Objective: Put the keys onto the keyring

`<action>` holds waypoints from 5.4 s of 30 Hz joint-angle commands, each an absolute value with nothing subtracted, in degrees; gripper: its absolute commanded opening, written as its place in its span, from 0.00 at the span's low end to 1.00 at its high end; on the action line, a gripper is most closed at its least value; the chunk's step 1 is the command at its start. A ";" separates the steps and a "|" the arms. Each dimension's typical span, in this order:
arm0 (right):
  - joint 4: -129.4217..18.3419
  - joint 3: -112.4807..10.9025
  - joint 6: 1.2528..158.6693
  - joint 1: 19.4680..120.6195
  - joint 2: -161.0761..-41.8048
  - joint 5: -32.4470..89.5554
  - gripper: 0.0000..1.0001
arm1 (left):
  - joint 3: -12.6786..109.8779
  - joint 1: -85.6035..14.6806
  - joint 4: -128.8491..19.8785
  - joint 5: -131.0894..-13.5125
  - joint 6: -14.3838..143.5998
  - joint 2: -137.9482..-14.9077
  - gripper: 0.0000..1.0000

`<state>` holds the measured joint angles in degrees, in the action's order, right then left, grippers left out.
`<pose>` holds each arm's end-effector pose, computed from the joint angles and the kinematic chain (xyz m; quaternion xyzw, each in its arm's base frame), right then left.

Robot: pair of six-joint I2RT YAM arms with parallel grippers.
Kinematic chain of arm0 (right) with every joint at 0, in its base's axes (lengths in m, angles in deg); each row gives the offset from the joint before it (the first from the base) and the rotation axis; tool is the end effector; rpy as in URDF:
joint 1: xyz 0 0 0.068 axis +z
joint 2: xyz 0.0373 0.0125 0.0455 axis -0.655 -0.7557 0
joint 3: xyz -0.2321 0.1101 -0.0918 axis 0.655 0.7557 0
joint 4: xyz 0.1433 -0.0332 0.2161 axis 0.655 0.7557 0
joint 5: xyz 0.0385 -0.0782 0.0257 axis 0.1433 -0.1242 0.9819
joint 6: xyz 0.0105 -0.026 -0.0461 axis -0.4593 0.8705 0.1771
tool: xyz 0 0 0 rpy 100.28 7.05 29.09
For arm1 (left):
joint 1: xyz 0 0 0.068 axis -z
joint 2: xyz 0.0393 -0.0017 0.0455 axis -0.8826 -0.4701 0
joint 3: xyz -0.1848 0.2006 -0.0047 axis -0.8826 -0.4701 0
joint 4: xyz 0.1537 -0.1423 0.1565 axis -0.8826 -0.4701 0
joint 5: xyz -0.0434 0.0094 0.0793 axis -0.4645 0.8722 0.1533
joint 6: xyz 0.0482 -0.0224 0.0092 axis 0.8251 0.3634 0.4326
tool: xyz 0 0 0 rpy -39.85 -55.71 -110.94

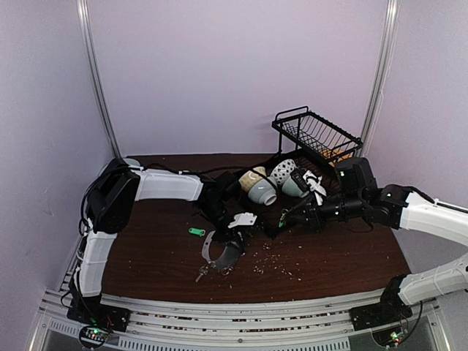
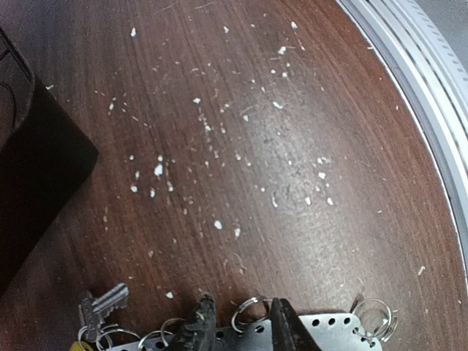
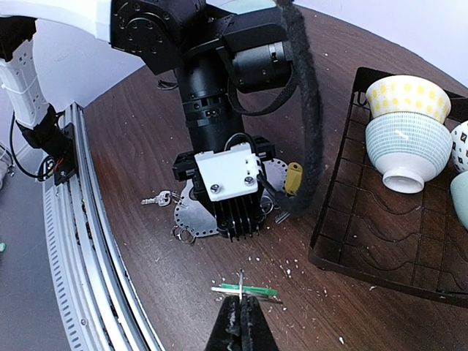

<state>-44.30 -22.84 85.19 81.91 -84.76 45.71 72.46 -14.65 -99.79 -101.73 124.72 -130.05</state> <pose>0.1799 0.1760 0.2877 -0.3863 0.7534 0.3532 0.3980 0.2882 -0.3446 0.1362 0.7233 0.6009 -0.3195 0.1172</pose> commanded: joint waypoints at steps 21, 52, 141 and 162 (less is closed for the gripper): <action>-45.26 -21.99 85.36 80.96 -83.94 47.03 0.00 | 77.00 -13.06 -103.60 -98.36 127.43 -134.28 0.26; -46.19 -22.52 84.86 80.14 -82.27 49.24 0.00 | 26.57 -2.60 -26.22 -77.85 76.82 -89.72 0.00; -45.52 -24.01 77.67 80.60 -74.66 53.32 0.00 | 4.84 4.59 -0.92 -63.28 35.75 -101.14 0.00; -48.17 -23.67 80.21 81.26 -83.38 54.38 0.00 | 28.63 4.66 -58.63 -70.48 60.66 -92.21 0.00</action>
<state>-46.27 -24.30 79.14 80.82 -82.53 53.58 24.44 4.43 -43.42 -68.01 56.13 -93.36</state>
